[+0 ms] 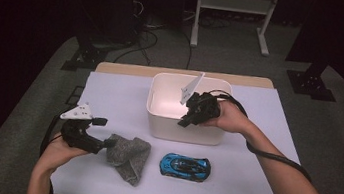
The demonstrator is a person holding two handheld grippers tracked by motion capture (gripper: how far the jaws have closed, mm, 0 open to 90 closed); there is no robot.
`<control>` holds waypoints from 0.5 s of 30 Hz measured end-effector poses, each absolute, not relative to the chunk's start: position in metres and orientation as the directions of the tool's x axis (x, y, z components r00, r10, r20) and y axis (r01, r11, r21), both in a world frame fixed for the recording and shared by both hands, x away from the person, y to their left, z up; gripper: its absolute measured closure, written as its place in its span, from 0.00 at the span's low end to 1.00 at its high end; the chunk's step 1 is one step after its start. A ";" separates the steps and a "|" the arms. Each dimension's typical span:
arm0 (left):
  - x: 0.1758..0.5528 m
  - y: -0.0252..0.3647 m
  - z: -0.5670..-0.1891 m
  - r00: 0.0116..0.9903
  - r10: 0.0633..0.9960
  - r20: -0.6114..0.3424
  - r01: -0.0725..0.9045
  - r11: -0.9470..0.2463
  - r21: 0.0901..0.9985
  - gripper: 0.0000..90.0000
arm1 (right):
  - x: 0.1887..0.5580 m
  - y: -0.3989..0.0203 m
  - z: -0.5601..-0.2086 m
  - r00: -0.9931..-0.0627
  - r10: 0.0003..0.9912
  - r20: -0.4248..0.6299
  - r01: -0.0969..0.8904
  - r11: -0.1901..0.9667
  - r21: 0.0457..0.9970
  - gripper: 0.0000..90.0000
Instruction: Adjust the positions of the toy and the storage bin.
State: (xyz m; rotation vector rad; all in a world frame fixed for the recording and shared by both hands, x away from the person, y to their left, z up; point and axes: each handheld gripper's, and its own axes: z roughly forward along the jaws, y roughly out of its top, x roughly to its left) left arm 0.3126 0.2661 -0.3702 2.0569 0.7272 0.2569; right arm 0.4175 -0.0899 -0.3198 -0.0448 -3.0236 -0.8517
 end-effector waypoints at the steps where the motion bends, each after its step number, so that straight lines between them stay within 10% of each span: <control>1: 0.313 0.266 -0.370 0.805 0.585 -0.094 0.396 -0.413 0.820 0.11 | 0.417 -0.090 -0.320 -1.000 0.028 0.008 0.028 0.853 0.522 0.96; 15: 0.313 0.264 -0.370 0.808 0.581 -0.094 0.396 -0.418 0.818 0.11 | 0.408 -0.089 -0.320 -1.000 0.018 0.006 0.019 0.856 0.517 0.96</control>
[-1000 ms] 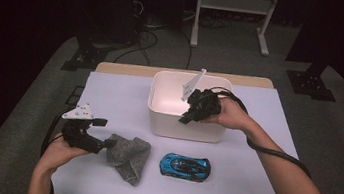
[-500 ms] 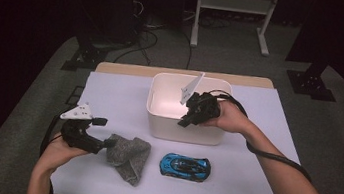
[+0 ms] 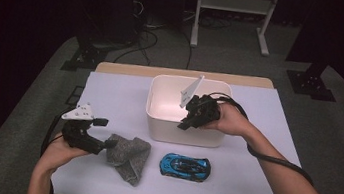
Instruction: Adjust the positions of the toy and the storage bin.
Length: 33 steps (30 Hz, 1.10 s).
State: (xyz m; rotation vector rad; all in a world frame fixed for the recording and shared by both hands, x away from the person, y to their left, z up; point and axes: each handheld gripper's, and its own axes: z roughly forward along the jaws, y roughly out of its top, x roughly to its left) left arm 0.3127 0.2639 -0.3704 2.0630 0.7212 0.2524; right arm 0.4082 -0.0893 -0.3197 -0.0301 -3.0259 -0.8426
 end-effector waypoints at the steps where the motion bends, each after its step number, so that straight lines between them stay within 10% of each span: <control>1: 0.313 0.264 -0.370 0.809 0.581 -0.094 0.395 -0.418 0.818 0.11 | 0.407 -0.089 -0.320 -1.000 0.015 0.008 0.017 0.856 0.516 0.96; 7: 0.314 0.263 -0.372 0.811 0.578 -0.090 0.396 -0.430 0.811 0.11 | 0.405 -0.087 -0.320 -1.000 0.017 0.025 0.027 0.858 0.514 0.94; 11: 0.313 0.263 -0.373 0.809 0.580 -0.093 0.399 -0.427 0.812 0.11 | 0.406 -0.090 -0.316 -0.998 0.051 0.041 0.065 0.832 0.552 0.66; 19: 0.312 0.263 -0.370 0.808 0.581 -0.095 0.394 -0.413 0.821 0.11 | 0.385 -0.105 -0.293 -0.997 0.077 0.030 0.078 0.768 0.635 0.40; 33: 0.310 0.263 -0.367 0.812 0.578 -0.082 0.383 -0.420 0.823 0.11 | 0.327 -0.131 -0.312 -0.997 0.073 -0.010 0.046 0.732 0.680 0.25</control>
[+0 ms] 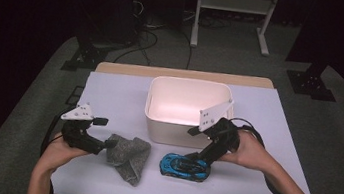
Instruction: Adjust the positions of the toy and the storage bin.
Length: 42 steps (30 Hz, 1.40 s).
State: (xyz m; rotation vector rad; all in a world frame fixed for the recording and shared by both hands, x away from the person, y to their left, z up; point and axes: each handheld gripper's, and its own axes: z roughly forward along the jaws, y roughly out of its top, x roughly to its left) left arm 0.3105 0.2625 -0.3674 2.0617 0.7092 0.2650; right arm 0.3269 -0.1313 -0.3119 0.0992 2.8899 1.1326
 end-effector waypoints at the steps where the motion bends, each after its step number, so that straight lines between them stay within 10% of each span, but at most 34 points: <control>1: 0.310 0.262 -0.367 0.811 0.579 -0.080 0.382 -0.422 0.822 0.11 | 0.324 -0.131 -0.318 -0.997 0.075 -0.007 0.051 0.739 0.672 0.25; 16: 0.307 0.262 -0.368 0.810 0.581 -0.081 0.388 -0.426 0.817 0.11 | 0.319 -0.129 -0.408 -0.990 0.141 0.016 0.121 0.778 0.616 0.20; 42: 0.309 0.261 -0.371 0.812 0.578 -0.084 0.394 -0.436 0.810 0.11 | 0.330 -0.106 -0.444 -0.993 0.121 0.000 0.102 0.839 0.535 0.21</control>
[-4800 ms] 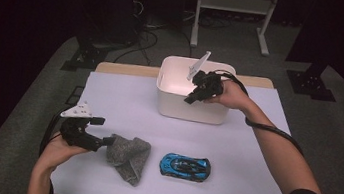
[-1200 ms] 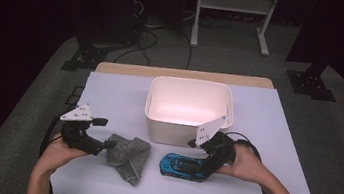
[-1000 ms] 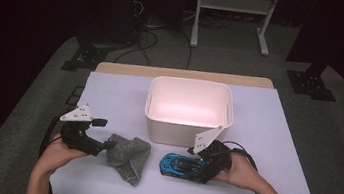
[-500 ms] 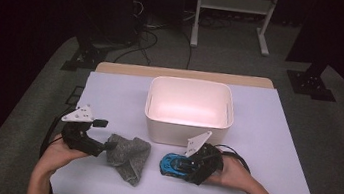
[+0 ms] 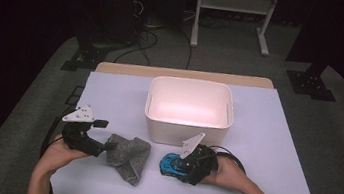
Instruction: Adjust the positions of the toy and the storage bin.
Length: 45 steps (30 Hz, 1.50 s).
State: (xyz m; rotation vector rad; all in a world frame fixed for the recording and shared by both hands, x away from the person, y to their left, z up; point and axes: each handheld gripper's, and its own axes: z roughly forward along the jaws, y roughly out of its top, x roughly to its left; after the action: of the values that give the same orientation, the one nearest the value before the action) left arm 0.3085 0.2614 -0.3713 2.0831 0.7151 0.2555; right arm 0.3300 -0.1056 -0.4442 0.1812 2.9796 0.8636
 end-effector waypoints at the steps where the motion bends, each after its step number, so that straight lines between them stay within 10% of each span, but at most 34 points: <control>1: 0.309 0.261 -0.371 0.813 0.576 -0.084 0.394 -0.438 0.808 0.11 | 0.330 -0.106 -0.444 -0.993 0.120 -0.004 0.099 0.839 0.535 0.21; 45: 0.308 0.262 -0.373 0.813 0.576 -0.085 0.397 -0.440 0.806 0.11 | 0.321 -0.114 -0.448 -0.991 0.137 -0.005 0.109 0.807 0.581 0.23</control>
State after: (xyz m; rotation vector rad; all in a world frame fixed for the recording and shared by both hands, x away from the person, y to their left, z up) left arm 0.3077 0.2619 -0.3728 2.0896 0.7159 0.2516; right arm 0.3213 -0.1144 -0.4482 0.1998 2.9417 0.9414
